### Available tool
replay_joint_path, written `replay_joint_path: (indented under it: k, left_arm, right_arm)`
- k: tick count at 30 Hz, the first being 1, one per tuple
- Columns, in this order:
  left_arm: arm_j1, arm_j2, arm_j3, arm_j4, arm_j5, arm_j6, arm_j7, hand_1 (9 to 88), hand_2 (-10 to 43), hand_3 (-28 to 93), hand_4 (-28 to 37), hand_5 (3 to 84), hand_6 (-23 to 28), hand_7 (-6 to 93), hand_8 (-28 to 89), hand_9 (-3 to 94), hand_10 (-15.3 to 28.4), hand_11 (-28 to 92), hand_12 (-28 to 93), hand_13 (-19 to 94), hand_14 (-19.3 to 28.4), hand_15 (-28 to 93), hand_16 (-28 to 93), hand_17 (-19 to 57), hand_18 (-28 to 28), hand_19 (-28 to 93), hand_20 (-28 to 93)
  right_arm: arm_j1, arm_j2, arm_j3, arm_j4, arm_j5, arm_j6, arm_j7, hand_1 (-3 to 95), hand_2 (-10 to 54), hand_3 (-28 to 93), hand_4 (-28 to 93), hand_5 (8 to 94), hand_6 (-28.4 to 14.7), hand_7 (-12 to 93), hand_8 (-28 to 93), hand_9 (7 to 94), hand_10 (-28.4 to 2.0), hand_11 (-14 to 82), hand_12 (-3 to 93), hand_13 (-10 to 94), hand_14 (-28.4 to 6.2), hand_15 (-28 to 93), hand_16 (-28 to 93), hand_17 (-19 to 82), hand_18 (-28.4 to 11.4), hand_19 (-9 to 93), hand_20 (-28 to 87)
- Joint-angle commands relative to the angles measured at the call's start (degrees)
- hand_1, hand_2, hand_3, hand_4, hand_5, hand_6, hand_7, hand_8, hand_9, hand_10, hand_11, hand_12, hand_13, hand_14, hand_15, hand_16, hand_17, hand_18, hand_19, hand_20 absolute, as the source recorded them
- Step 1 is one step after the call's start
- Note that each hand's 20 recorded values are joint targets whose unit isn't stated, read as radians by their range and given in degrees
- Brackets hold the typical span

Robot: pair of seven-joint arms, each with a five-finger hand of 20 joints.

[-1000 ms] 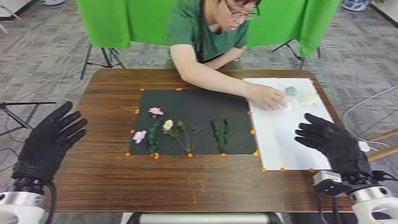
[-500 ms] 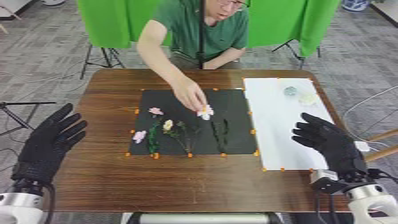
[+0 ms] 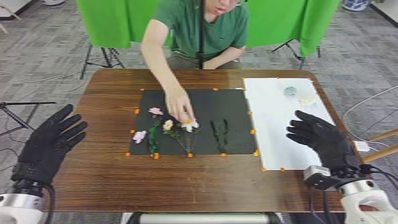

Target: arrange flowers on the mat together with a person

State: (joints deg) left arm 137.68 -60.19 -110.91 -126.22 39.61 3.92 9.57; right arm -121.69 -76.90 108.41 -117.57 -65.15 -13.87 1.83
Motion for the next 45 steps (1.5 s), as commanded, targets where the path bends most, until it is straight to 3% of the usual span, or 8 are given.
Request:
replay_joint_path:
  k: [1,15,19,24,33,36,40,45]
  left_arm:
    - [0.56,0.00,-0.41,0.12,-0.26,-0.24,-0.93,28.3,-3.9,69,-26.6,31.6,3.9,13.9,-8,27.2,11.3,17,19,23,14.2,26,3,-8.9,21.7,43,9]
    - [0.03,0.60,-0.31,0.47,-0.24,-0.66,-1.00,28.3,-3.9,69,-26.7,31.5,3.8,14.0,-8,27.2,11.3,17,19,23,14.1,26,3,-8.9,21.7,43,9]
    - [0.06,0.80,-0.36,0.46,-0.24,-0.54,-1.29,28.3,-3.9,69,-26.8,31.5,3.8,14.0,-8,27.2,11.3,17,19,23,14.1,26,3,-8.9,21.7,43,9]
    - [0.74,0.78,-0.70,0.39,-0.31,-0.35,-1.24,28.3,-3.9,69,-26.8,31.5,3.9,14.0,-8,27.2,11.4,17,19,23,14.1,26,3,-8.9,21.7,43,9]
    - [1.12,1.08,-0.56,0.16,-0.37,0.19,-0.94,28.3,-3.8,69,-26.7,31.5,3.8,14.0,-8,27.3,11.3,17,19,23,14.1,26,3,-8.9,21.7,43,9]
    - [1.65,1.03,-0.86,-0.11,-0.35,0.64,-0.77,28.3,-3.9,69,-26.7,31.5,3.8,14.0,-8,27.2,11.3,17,19,23,14.1,26,3,-8.9,21.7,43,9]
    - [1.65,1.16,-0.86,-0.16,-0.31,0.78,-0.68,28.3,-3.8,69,-26.7,31.5,3.8,14.0,-8,27.2,11.2,17,19,23,14.1,26,3,-8.9,21.7,43,9]
    - [1.61,1.02,-0.61,-0.06,-0.46,1.13,-0.46,28.3,-3.7,69,-26.7,31.5,3.8,13.9,-8,27.3,11.3,17,19,23,14.1,26,3,-8.8,21.7,43,9]
  right_arm:
    - [0.07,0.45,-1.54,-0.49,-0.87,1.90,0.56,17.8,4.1,85,-21,43.9,-4.2,13,-8,43.5,-14.7,11.1,25.4,36,-12.8,23,31,12,-20.8,44,30]
    - [-0.89,0.02,0.39,-0.37,-2.52,0.71,-1.85,18.1,3.8,85,-21,44.3,-4.3,14,-8,44.1,-14.5,11.5,25.4,37,-12.7,24,31,12,-20.8,45,30]
    - [-0.41,2.15,-0.87,0.20,-6.91,4.52,-5.37,20.2,0.3,86,-22,46.2,-4.3,15,-8,46.2,-14.0,14.1,25.5,39,-11.9,26,31,13,-20.9,49,33]
    - [4.21,11.48,-5.95,2.05,-29.03,16.90,-9.93,26.8,-5.8,83,-25,50.3,-2.5,21,-11,52.1,-12.6,18.7,23.8,49,-9.7,32,27,18,-19.5,54,36]
    - [22.14,27.75,-17.19,13.50,-60.81,25.06,-11.15,30.4,-8.2,82,-28,51.9,0.1,28,-14,54.4,-10.8,22.2,22.7,49,-7.3,35,24,21,-17.1,55,36]
    - [28.44,31.59,-23.40,18.77,-68.10,28.01,-8.43,30.6,-7.9,83,-28,51.7,0.3,29,-15,53.1,-11.0,22.3,22.7,48,-7.0,34,24,20,-16.6,52,34]
    - [35.79,34.80,-30.75,23.63,-74.79,26.93,-2.02,30.5,-8.1,84,-28,49.5,0.7,30,-15,50.2,-10.5,22.2,22.9,44,-6.5,34,25,19,-16.1,50,33]
    - [45.58,37.15,-43.07,31.42,-79.78,35.27,6.61,28.5,-9.2,85,-28,47.1,1.4,31,-16,48.1,-9.6,21.7,23.2,41,-6.3,32,25,15,-16.6,47,31]
